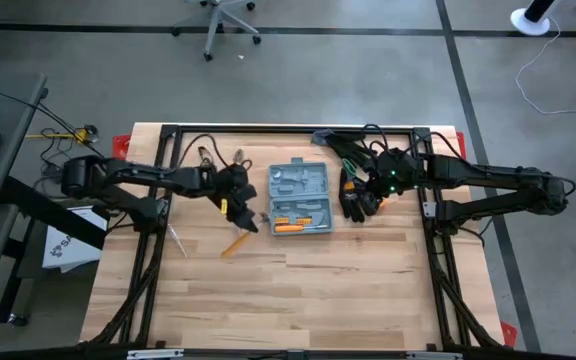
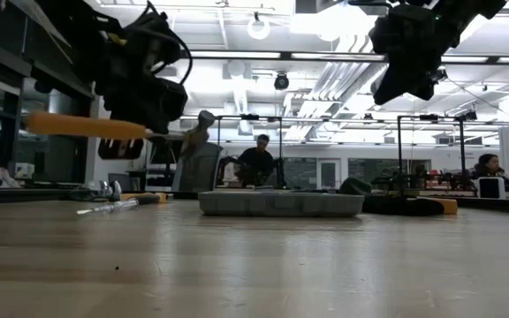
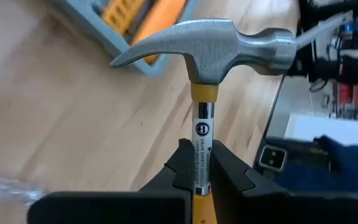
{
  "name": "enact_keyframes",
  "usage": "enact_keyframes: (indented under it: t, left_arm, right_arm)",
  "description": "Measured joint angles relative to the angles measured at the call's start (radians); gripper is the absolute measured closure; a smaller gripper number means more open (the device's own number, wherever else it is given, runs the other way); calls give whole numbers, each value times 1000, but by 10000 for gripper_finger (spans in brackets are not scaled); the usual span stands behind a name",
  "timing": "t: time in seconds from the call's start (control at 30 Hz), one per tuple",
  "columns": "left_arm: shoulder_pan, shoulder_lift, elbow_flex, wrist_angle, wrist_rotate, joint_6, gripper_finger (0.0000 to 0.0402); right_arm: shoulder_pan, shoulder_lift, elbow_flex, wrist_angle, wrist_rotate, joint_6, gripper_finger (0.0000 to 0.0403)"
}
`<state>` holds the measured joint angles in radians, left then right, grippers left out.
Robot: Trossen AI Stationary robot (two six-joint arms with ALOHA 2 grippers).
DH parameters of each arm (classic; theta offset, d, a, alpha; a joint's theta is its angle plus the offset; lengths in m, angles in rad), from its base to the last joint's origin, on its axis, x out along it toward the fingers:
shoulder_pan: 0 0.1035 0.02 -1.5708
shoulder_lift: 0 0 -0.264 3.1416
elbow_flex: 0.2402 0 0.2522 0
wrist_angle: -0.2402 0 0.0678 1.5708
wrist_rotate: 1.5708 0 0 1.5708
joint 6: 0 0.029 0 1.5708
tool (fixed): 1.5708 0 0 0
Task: Prefit tool cases
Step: Put the yellow hammer into the gray toolbox
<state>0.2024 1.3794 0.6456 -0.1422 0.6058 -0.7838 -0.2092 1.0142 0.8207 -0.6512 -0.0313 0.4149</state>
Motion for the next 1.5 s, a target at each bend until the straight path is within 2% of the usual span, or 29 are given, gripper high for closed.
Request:
enact_keyframes:
  t: [0.17,0.27,0.47,0.67,0.8,0.93,1.13,1.23,1.43,1.5]
  left_arm:
    - [-38,36,0,31,29,-11,388]
    - [-49,28,0,27,-20,-52,386]
    - [-45,14,0,-22,-48,-76,300]
    - [-44,-34,1,-131,-153,-70,239]
    - [-45,-65,1,-134,-171,-63,230]
    - [-71,-71,1,-152,-175,9,228]
    - [-212,-71,1,-217,-216,104,228]
    - [-318,-71,1,-232,-305,77,227]
    - [-521,-71,1,-344,-653,-59,227]
    - [-571,-71,1,-373,-726,-103,227]
  right_arm:
    - [0,0,0,-5,-5,3,403]
    - [0,0,0,-5,-6,3,403]
    - [0,0,0,-6,-14,3,403]
    - [0,0,0,-7,-30,4,403]
    - [0,0,0,-7,-30,6,403]
    - [0,0,0,-7,-30,6,403]
    - [0,0,0,-7,-30,19,403]
    - [0,0,0,-7,-30,22,403]
    - [0,0,0,-7,-17,15,403]
    - [0,0,0,-7,-7,12,403]
